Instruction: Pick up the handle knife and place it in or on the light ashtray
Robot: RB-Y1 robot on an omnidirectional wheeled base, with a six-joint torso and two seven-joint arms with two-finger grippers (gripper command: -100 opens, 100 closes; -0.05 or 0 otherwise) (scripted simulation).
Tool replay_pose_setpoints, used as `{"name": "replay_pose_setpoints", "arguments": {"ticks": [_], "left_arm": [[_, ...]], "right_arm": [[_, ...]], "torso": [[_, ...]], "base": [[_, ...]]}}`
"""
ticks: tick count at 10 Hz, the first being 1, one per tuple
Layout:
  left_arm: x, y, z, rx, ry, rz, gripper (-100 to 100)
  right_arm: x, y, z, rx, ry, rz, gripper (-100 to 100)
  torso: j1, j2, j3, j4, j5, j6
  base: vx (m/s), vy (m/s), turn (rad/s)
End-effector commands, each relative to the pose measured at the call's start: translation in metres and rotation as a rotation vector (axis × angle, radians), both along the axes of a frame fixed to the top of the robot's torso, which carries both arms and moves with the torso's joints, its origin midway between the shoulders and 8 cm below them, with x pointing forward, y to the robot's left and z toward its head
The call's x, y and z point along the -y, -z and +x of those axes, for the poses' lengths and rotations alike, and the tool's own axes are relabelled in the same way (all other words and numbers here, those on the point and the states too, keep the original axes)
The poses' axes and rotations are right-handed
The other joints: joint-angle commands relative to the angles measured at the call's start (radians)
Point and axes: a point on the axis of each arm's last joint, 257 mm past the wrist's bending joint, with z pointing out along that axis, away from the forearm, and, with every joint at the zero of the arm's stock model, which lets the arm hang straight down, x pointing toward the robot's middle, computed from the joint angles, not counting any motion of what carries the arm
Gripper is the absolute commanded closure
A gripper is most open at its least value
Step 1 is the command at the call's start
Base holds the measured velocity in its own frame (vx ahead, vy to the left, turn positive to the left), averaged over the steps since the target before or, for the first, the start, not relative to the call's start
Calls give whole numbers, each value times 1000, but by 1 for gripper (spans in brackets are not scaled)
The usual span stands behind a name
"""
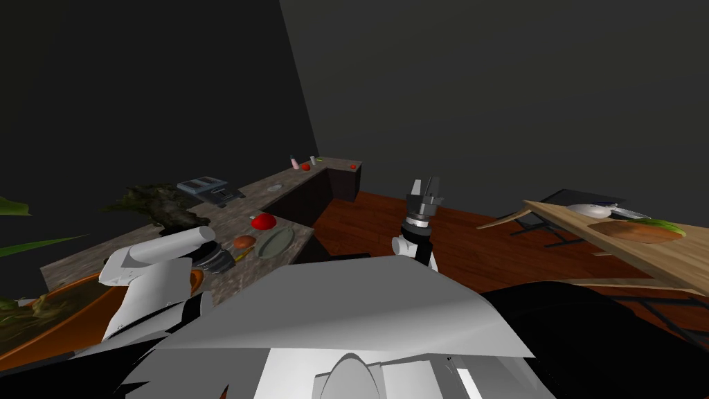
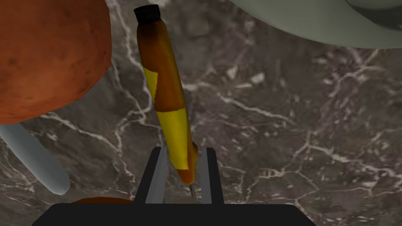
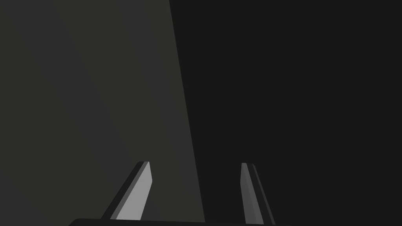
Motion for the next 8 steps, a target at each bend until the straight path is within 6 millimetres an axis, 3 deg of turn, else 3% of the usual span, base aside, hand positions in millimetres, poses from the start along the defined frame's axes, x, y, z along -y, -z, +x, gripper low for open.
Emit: {"name": "replay_pose_setpoints", "arguments": {"ticks": [1,3,4,5,8], "left_arm": [[0,-8,-2,-4,-5,-1,100],[1,-8,-1,-2,-4,0,100],[2,-9,-2,-4,-5,-2,0],[-18,-33,3,12,19,62,100],[-41,-66,3,20,58,145,100]], "right_arm": [[0,0,0,0,0,0,0],[0,0,0,0,0,0,0],[0,0,0,0,0,0,0],[0,0,0,0,0,0,0],[0,0,0,0,0,0,0]], "torso": [[0,0,0,0,0,0],[-1,0,0,0,-1,0],[-1,0,0,0,0,0],[-1,0,0,0,0,0],[-14,-3,-1,0,-4,0]], "base": [[1,-6,-17],[2,-3,-10],[0,0,0],[37,-86,181],[72,-181,201]]}}
